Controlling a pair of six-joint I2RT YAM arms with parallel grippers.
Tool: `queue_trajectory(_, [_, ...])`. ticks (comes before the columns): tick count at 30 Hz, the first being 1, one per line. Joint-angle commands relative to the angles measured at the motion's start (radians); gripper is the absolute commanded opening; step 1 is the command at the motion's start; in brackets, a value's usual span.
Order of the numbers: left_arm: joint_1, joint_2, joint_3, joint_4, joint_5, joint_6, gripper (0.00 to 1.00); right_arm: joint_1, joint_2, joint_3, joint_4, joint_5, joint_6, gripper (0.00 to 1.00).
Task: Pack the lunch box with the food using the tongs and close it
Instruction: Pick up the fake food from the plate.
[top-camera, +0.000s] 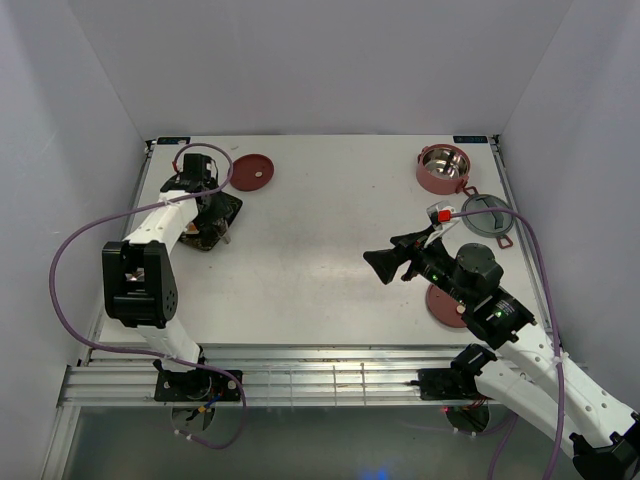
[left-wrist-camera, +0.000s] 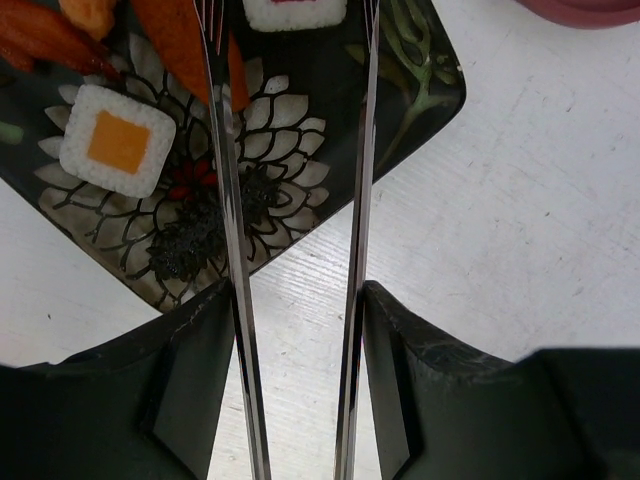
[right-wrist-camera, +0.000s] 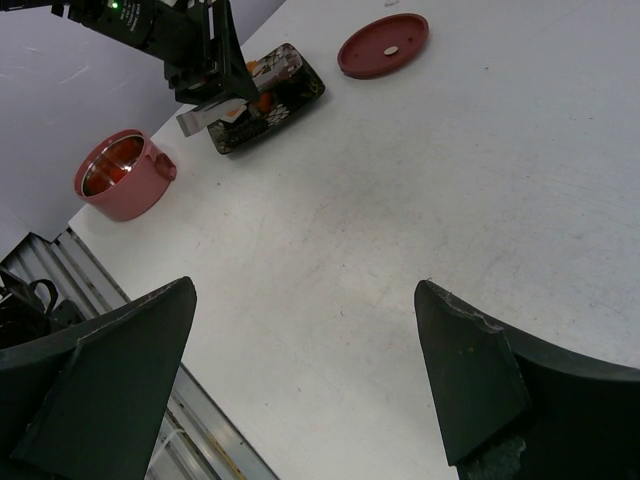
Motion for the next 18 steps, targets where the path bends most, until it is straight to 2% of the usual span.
queue_trajectory(1, [-0.005,-0.08,-0.012,0.006,-0.004,-0.004,0.62,0.0,-0.008,0.0,0.032,0.015,-0.018,0.95])
queue_trajectory(12, [-0.005,-0.051,-0.008,0.013,0.017,0.004,0.61,0.0,-0.01,0.002,0.03,0.016,-0.019,0.95])
queue_trajectory(18, [-0.005,-0.043,0.007,0.013,0.019,0.002,0.58,0.0,-0.008,0.003,0.03,0.016,-0.019,0.95])
